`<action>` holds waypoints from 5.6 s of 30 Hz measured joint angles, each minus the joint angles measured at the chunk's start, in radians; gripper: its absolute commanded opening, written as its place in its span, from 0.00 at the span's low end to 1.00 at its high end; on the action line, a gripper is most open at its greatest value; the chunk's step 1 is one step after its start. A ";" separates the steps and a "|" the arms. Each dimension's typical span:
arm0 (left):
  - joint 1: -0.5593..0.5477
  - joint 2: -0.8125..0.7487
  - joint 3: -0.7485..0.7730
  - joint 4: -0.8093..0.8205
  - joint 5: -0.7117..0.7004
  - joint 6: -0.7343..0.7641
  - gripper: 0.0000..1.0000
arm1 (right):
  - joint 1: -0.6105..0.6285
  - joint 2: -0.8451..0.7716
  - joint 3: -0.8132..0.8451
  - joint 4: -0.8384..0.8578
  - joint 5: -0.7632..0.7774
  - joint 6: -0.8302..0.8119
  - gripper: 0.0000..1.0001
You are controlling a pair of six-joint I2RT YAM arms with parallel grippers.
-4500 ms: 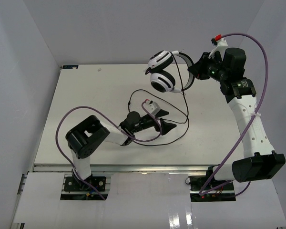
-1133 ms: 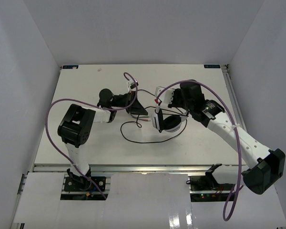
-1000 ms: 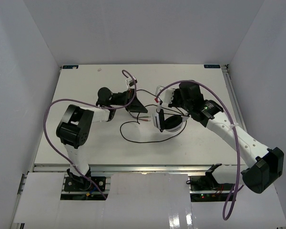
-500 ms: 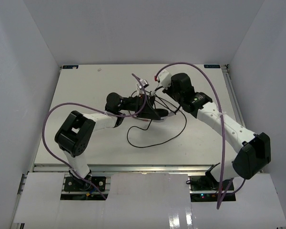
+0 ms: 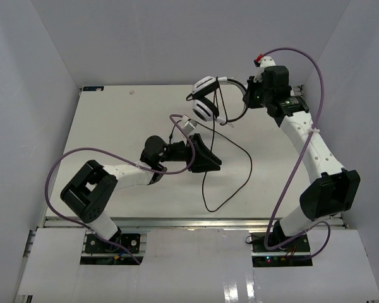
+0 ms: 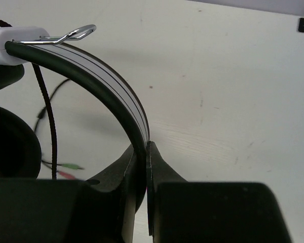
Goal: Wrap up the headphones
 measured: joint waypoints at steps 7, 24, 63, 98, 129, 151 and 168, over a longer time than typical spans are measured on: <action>-0.035 0.174 -0.006 -0.003 -0.062 0.112 0.49 | -0.141 -0.012 0.007 -0.009 -0.327 0.209 0.08; 0.217 0.239 -0.074 0.176 0.035 -0.054 0.28 | -0.336 -0.145 0.025 0.023 -1.098 -0.115 0.08; 0.348 0.217 0.132 0.129 0.346 -0.600 0.41 | 0.390 -0.253 -0.324 0.030 0.155 -1.150 0.08; 0.339 -0.033 0.085 0.079 0.327 -0.331 0.37 | 0.374 -0.201 -0.296 0.013 0.161 -0.968 0.08; 0.129 -0.350 0.194 -0.756 -0.702 0.259 0.22 | 0.412 -0.248 -0.294 0.226 0.441 -0.994 0.08; -0.066 -0.263 0.264 -0.835 -1.129 -0.082 0.23 | 0.383 -0.082 -0.219 0.301 0.592 -0.354 0.08; -0.203 -0.148 0.357 -0.837 -1.318 -0.081 0.58 | 0.238 -0.084 -0.197 0.194 0.470 0.041 0.08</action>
